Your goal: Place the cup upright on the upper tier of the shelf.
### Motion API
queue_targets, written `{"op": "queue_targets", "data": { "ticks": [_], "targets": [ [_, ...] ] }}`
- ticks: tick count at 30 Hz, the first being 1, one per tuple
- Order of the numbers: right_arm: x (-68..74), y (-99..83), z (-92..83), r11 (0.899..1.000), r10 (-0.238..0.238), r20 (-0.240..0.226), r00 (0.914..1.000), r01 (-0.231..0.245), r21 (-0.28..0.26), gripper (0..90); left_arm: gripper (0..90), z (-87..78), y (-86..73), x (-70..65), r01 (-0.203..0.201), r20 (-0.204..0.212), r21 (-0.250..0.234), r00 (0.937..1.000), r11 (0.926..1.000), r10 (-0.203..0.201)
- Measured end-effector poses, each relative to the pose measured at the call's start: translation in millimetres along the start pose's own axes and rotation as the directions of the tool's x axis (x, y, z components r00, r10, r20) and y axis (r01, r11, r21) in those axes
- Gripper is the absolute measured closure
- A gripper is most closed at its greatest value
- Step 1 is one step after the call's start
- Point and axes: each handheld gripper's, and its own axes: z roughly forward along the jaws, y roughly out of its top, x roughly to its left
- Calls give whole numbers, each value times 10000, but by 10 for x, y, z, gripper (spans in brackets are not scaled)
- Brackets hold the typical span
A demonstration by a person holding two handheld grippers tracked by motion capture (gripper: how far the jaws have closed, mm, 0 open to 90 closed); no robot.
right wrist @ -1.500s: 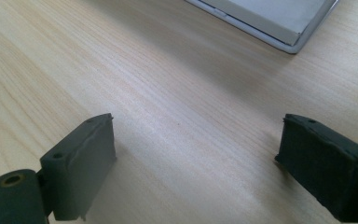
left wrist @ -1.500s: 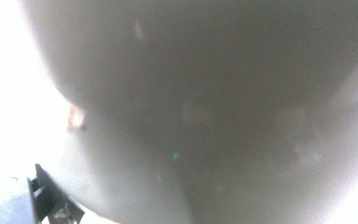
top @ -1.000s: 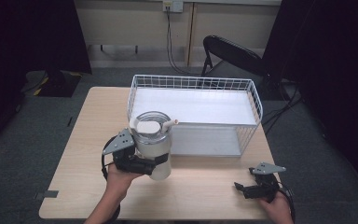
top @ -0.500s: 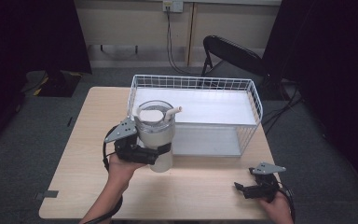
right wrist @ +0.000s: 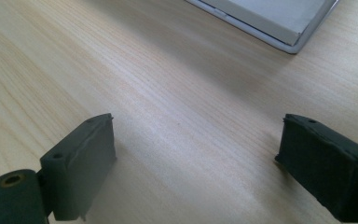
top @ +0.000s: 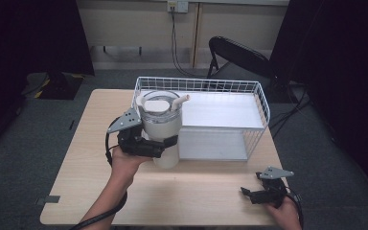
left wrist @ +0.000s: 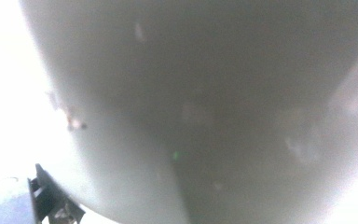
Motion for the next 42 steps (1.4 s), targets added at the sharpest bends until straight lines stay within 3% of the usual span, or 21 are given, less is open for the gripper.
{"op": "queue_targets", "data": {
  "ticks": [29, 42],
  "targets": [
    [0, 0, 0, 10000, -4, -2, 10000, 4, 2, 100, 82, 76, 537, 52, -29, -161, 143, 9999, 9999, 31],
    [-2, 0, 0, 10000, -3, -1, 10000, 3, -18, 100, 82, 151, 787, 73, -167, 75, 279, 9998, 9995, 165]
  ]
}}
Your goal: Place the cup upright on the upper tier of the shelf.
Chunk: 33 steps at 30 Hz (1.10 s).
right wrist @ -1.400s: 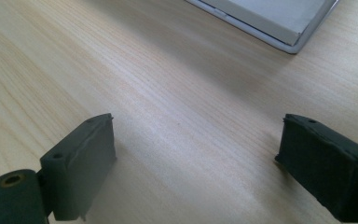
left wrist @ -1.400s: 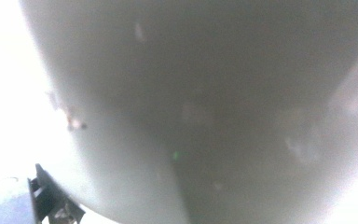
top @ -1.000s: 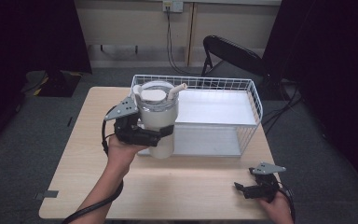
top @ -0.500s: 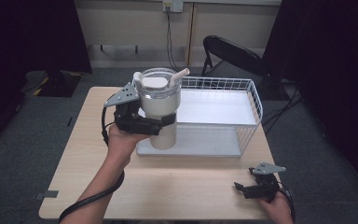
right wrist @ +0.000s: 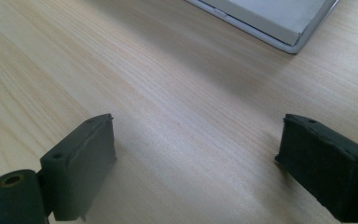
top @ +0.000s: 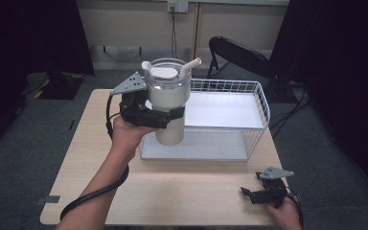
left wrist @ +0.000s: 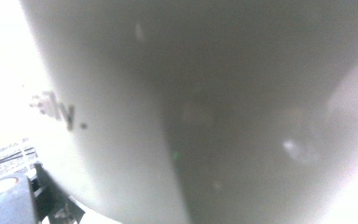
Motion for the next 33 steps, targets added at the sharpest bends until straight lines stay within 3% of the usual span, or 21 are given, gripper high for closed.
{"op": "queue_targets", "data": {
  "ticks": [11, 16, 33],
  "targets": [
    [1, 0, 0, 10000, 0, 3, 10000, 0, 3, 100, 82, 46, 115, 34, -71, -97, 0, 9999, 10000, 71],
    [1, 0, 0, 10000, -1, 7, 10000, 1, -2, 100, 82, 68, 166, 49, 106, -88, -140, 9999, 9998, -107],
    [1, 0, 0, 10000, -4, 3, 10000, 4, -1, 100, 82, 161, 285, 182, -92, -655, 9, 9978, 10000, 93]
  ]
}}
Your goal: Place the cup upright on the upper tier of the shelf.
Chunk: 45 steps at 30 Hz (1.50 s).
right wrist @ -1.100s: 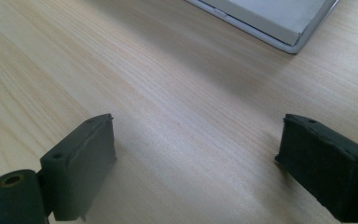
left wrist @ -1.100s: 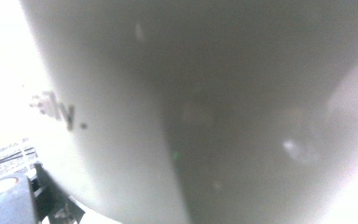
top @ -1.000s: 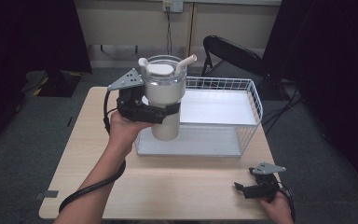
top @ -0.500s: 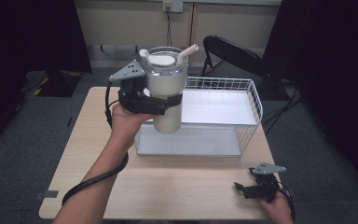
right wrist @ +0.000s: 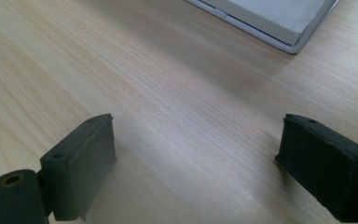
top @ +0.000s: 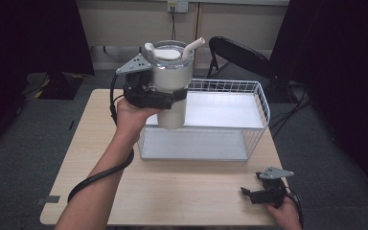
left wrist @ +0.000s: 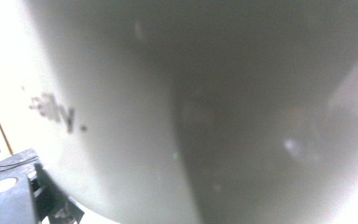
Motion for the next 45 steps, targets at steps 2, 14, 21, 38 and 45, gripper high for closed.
{"op": "queue_targets", "data": {
  "ticks": [2, 14, 21, 38, 45],
  "targets": [
    [0, 0, 0, 10000, -3, 3, 10000, 3, 1, 100, 82, 8, 3, 14, -11, -59, 42, 10000, 10000, 12],
    [0, -1, -1, 10000, -18, -16, 10000, 18, 1, 100, 82, 109, 6, 123, 90, -616, -35, 9981, 10000, -92],
    [0, -1, -1, 10000, -26, -21, 10000, 26, 5, 100, 82, 149, 28, 165, -8, -740, -118, 9973, 9999, 0],
    [0, -1, -2, 10000, -47, -20, 10000, 47, 16, 99, 82, 273, 77, 248, 17, -1104, -140, 9939, 9999, -32],
    [0, -1, -2, 10000, -49, -25, 10000, 49, 10, 100, 82, 325, 72, 280, -13, -1214, -107, 9926, 9999, 0]
  ]
}}
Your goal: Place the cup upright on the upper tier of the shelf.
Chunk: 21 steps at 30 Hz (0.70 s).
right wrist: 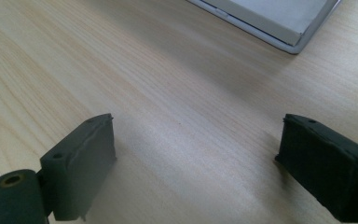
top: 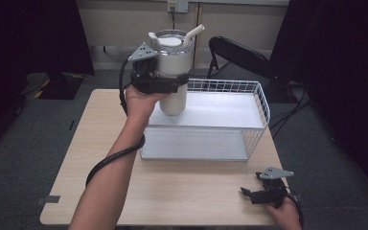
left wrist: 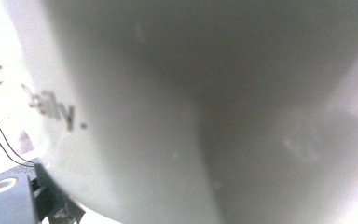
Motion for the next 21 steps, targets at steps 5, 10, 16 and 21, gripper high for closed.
{"op": "queue_targets", "data": {
  "ticks": [5, 10, 16, 21],
  "targets": [
    [0, 0, 0, 10000, -3, 10, 10000, 3, 5, 100, 81, 45, 9, 25, -27, -101, 34, 9999, 10000, 27],
    [0, 0, 1, 10000, 2, -3, 10000, -2, -8, 100, 81, 68, 4, 35, 35, -194, 16, 9998, 10000, -35],
    [0, 0, 0, 10000, 0, 6, 10000, 0, -1, 100, 81, 103, -8, 61, -16, -244, 19, 9997, 10000, 17],
    [0, 0, 0, 10000, 0, -3, 10000, 0, -4, 100, 81, 125, -3, 74, 72, -255, -73, 9996, 9999, -74]
  ]
}}
